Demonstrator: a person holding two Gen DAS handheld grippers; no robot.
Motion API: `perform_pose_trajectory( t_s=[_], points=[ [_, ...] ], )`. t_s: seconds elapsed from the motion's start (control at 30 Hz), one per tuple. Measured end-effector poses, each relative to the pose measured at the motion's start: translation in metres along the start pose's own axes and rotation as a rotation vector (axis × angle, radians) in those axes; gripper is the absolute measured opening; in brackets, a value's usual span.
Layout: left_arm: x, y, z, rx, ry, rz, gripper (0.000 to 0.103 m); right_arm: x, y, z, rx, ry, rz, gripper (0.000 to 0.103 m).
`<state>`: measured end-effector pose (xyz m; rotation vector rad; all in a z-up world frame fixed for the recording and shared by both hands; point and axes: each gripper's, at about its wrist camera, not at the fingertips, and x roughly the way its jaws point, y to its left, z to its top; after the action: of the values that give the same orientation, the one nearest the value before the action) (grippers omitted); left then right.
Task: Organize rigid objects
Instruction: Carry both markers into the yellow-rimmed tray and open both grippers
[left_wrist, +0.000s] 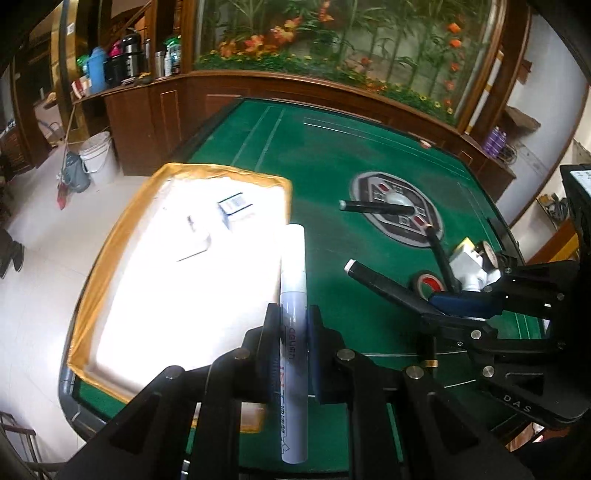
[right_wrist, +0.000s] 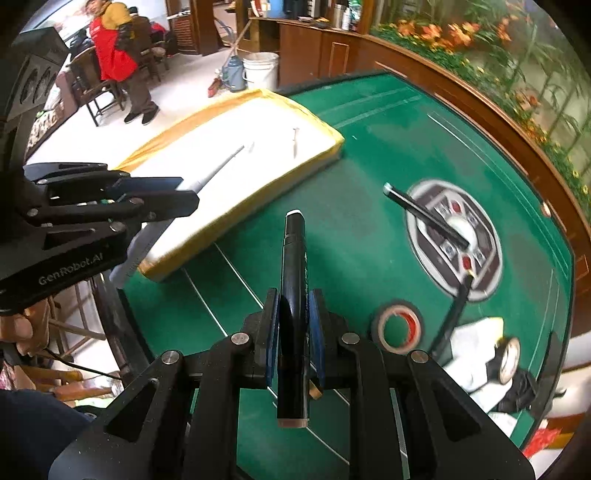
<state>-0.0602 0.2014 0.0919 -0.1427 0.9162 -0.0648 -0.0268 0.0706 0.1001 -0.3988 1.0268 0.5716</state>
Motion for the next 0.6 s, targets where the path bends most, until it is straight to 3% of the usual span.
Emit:
perform_pose_trajectory(
  t_s=[0.6],
  points=[
    [0.012,0.077,0.006,-0.092,0.023,0.052,0.013,0.036,0.063,0.075,-0.075,-0.003,0.087,0.016]
  ],
)
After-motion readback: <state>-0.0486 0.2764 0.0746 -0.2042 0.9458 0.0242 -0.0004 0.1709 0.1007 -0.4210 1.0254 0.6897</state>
